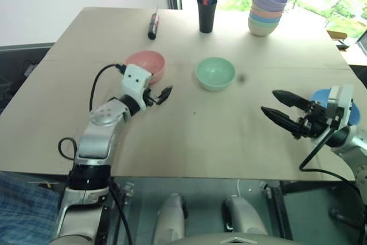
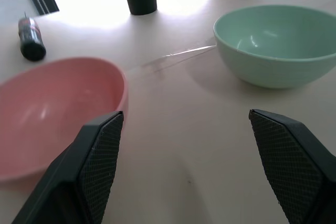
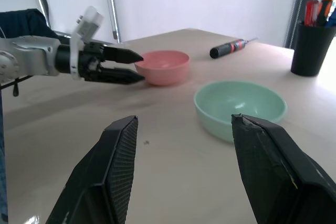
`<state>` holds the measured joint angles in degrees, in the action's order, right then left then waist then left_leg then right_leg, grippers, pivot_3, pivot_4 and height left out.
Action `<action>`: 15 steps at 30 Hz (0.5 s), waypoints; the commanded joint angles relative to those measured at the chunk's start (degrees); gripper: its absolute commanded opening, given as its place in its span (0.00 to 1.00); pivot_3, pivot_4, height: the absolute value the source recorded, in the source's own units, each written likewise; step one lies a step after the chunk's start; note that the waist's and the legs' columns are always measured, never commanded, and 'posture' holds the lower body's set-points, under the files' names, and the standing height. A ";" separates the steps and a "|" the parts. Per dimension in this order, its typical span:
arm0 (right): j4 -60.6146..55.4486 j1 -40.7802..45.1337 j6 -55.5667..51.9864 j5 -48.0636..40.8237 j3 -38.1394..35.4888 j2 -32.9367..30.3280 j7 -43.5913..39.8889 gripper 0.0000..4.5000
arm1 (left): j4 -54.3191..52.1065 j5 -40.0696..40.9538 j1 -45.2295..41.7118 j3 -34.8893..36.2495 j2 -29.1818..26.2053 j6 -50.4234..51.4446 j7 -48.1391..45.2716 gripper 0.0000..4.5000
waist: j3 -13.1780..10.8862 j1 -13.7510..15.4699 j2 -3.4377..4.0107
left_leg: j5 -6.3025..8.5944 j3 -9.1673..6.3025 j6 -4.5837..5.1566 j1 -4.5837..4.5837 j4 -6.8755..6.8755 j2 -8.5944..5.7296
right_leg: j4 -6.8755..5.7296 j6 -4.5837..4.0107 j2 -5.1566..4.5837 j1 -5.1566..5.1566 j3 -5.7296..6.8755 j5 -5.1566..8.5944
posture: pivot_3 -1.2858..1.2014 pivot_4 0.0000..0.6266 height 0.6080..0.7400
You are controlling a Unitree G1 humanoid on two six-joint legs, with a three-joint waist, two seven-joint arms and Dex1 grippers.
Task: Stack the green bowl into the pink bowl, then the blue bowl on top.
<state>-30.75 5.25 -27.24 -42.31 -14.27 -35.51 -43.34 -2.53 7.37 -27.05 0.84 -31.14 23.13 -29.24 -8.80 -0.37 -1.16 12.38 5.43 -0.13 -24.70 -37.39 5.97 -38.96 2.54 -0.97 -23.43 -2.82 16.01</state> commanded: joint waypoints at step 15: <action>-4.78 4.00 -1.52 -0.97 2.73 0.15 6.02 0.66 | 19.21 -14.87 -16.23 -11.63 -4.14 -2.06 -4.37 0.90 | 0.00 0.83 -0.01 | 0.00 0.03 0.01 -0.02 -0.03 0.00 | -0.01 0.00 0.00 -0.02 0.00 0.00 | 0.52 0.24 1.00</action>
<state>-33.36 8.16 -29.06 -42.73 -10.93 -35.22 -37.88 15.12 -5.88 -40.98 -10.31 -34.88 22.83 -33.05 -8.80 0.46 -1.17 12.38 5.46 -0.12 -24.73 -37.42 5.96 -38.96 2.54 -0.97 -23.45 -2.83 16.01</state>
